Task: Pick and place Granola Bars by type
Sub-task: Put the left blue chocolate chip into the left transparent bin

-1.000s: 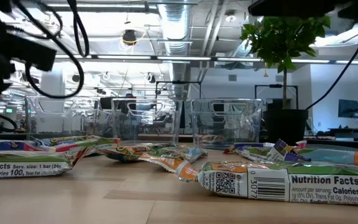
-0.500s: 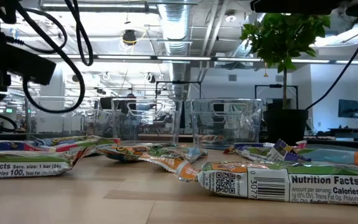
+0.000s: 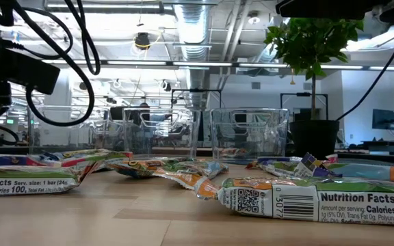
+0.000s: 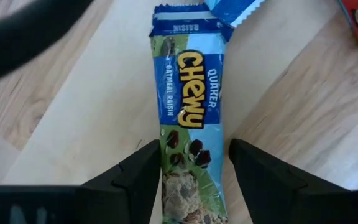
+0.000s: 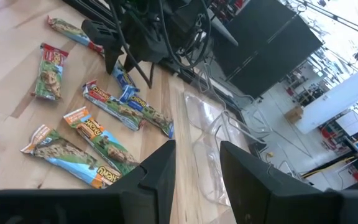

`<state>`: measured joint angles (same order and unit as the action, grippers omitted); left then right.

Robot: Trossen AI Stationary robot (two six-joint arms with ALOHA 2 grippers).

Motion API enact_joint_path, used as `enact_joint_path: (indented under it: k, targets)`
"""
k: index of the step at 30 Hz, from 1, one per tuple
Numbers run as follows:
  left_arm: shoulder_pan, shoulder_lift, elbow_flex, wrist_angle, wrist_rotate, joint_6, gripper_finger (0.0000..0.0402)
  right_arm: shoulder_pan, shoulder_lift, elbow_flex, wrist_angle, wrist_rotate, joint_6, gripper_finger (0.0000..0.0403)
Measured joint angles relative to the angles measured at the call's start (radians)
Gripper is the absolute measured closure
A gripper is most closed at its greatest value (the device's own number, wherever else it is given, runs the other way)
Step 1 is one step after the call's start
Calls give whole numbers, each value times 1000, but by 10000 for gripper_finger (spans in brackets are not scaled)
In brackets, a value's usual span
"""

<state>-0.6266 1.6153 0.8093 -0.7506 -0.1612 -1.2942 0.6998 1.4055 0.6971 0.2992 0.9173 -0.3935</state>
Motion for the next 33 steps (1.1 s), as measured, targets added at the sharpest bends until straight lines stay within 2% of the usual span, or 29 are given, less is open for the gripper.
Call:
enact_joint_path:
  k: [10, 20, 33]
  targets:
    - [0, 1, -1, 2, 2, 19, 293, 0, 0, 0, -7, 0, 0, 285]
    - [0, 3, 18, -28, -4, 9, 296, 0, 0, 0, -18, 0, 1, 285]
    - [2, 4, 210, -290, -174, -8, 315, 0, 0, 0, -30, 0, 3, 285]
